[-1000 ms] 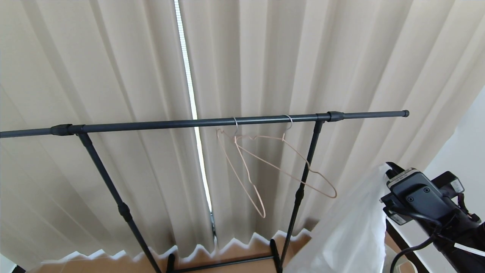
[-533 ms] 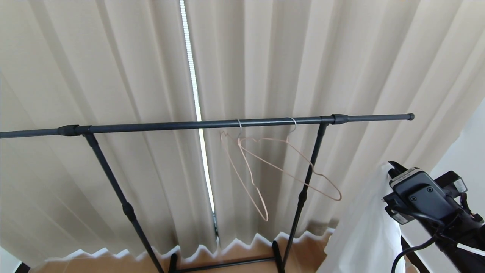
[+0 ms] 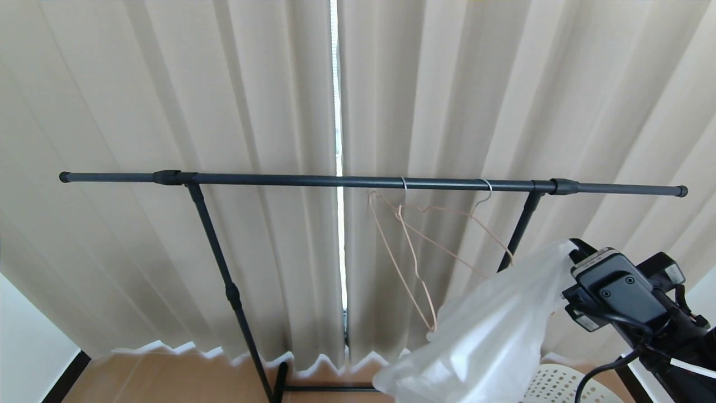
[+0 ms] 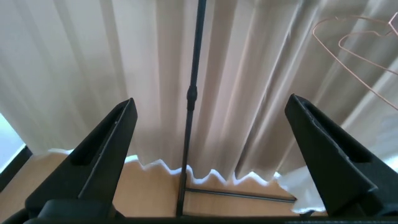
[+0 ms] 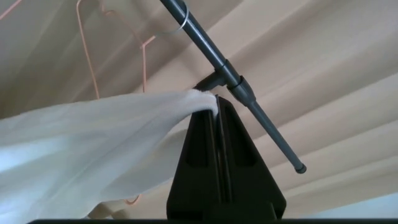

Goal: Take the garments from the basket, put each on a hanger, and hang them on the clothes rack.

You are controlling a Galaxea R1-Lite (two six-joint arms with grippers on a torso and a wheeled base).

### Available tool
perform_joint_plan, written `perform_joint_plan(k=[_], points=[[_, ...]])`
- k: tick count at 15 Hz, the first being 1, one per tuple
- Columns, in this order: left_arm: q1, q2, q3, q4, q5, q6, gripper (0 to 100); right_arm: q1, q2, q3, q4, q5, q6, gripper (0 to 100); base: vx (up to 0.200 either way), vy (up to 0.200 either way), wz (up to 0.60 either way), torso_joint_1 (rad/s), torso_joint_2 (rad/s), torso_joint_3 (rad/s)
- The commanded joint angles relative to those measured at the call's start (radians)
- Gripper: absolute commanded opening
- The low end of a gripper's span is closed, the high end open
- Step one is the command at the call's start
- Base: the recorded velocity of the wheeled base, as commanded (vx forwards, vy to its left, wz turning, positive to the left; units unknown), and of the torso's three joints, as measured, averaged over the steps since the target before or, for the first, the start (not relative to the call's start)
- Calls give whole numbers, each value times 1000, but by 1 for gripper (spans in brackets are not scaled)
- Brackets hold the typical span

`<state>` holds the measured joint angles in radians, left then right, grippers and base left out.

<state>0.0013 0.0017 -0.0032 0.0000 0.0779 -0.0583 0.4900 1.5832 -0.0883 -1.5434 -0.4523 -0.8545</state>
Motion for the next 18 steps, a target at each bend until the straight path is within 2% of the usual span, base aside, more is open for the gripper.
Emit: perform_joint_plan(k=[1,4,11,13,14,15,16,17,18], points=[[0,0,-1,0,2,0,100,5,6,2,6,1,-1,0,0,0,0,0,0,0],[0,0,0,0,0,0,100,36,9,5,2,1,2,0,0,0,-600,2,6,-1],[0,1,0,3,0,5,100,56,3,32,-4,-12,0,0,0,0,0,0,0,0],[5,3,-3,14,11,52,100,71,-6,18,8,-23,3,0,0,0,0,0,0,0],[9,41,-40,54,0,135,100,75,-12,4,25,-25,9,0,0,0,0,0,0,0],[9,41,-40,54,0,135,100,75,-12,4,25,-25,9,0,0,0,0,0,0,0],[3,241,-147,60,-49,123,100,75,-54,-47,155,-23,69,0,0,0,0,0,0,0],[0,302,-185,60,-76,69,100,75,-75,-84,244,-23,109,0,0,0,0,0,0,0],[-3,379,-261,60,-150,-29,100,102,-135,-169,447,-23,227,0,0,0,0,0,0,0]])
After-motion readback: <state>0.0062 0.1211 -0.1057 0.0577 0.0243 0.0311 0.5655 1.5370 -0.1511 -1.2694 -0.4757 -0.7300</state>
